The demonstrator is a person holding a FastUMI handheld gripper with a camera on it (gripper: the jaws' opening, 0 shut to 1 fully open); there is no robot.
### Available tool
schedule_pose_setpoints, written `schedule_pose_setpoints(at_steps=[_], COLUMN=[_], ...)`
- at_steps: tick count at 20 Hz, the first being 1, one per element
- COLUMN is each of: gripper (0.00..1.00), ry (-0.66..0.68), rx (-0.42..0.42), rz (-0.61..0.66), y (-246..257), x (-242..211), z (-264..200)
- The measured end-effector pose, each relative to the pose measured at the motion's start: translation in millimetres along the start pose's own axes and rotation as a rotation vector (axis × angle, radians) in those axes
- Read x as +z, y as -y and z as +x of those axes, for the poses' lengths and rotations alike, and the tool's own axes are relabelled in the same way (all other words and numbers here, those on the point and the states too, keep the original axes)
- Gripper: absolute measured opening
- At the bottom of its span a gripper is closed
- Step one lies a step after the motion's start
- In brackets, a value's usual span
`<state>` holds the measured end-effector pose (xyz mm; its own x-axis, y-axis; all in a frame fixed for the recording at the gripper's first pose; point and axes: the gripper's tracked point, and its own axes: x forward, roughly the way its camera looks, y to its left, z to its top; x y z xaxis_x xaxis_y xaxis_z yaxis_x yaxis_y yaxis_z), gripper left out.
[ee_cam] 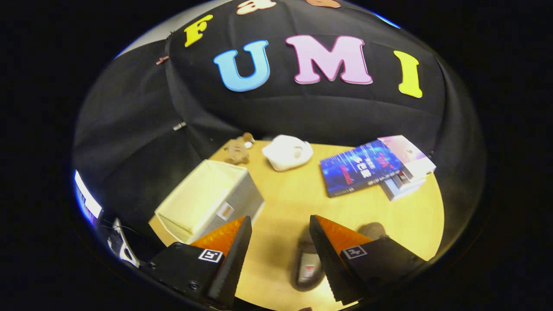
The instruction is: Open the storage box then place both shoes into the box .Put the left shoe in first, then the right shoe, with the right side of both shoes facing outward in a uniform manner.
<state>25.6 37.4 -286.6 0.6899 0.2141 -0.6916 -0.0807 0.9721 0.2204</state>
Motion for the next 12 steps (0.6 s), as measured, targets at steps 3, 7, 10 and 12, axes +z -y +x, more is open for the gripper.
schedule_pose_setpoints(at_steps=[3, 7, 10, 12], gripper=[0.83, 0.78, 0.67, 0.57], ry=[-0.117, -0.229, -0.293, -0.328], rx=[-0.077, -0.12, -0.152, -0.167], rz=[-0.01, 0.044, 0.075, 0.093], y=[32, 56, 70, 74], x=[-53, -101, -125, -135], z=[11, 32, 47, 58])
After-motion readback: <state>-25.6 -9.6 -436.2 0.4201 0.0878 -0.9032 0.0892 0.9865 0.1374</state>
